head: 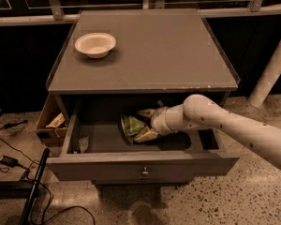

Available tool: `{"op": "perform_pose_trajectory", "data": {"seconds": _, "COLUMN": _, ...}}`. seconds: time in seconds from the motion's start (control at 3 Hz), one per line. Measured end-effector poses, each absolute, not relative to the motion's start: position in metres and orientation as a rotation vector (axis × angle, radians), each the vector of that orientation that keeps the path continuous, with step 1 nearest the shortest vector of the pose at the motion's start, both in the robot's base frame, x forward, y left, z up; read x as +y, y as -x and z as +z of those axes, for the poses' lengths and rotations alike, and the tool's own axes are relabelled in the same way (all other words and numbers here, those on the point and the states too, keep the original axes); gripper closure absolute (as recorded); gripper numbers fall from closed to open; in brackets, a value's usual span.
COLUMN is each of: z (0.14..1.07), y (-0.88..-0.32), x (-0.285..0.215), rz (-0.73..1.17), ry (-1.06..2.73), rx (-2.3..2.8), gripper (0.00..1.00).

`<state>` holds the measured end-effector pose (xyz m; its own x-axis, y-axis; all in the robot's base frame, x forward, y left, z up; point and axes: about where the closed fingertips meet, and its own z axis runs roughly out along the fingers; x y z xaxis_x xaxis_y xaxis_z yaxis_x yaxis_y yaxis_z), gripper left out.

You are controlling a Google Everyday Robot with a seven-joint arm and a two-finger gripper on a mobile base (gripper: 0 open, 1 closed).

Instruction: Place green jalapeno chip bag into top drawer

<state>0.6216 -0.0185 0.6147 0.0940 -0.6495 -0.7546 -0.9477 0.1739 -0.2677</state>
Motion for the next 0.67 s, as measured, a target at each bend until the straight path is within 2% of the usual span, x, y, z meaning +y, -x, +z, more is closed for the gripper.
{"op": "perform_pose_trajectory", "data": {"seconds": 0.33, "z": 0.6147, "y": -0.6216, "x": -0.0185, "rz": 0.46, "ry": 1.553, "rx": 1.632, "gripper": 0.0}}
{"op": "perform_pose_trajectory", "data": {"seconds": 0.67, "z": 0.6147, "y": -0.6216, "x": -0.0185, "rz": 0.46, "ry": 1.553, "rx": 1.632, "gripper": 0.0}}
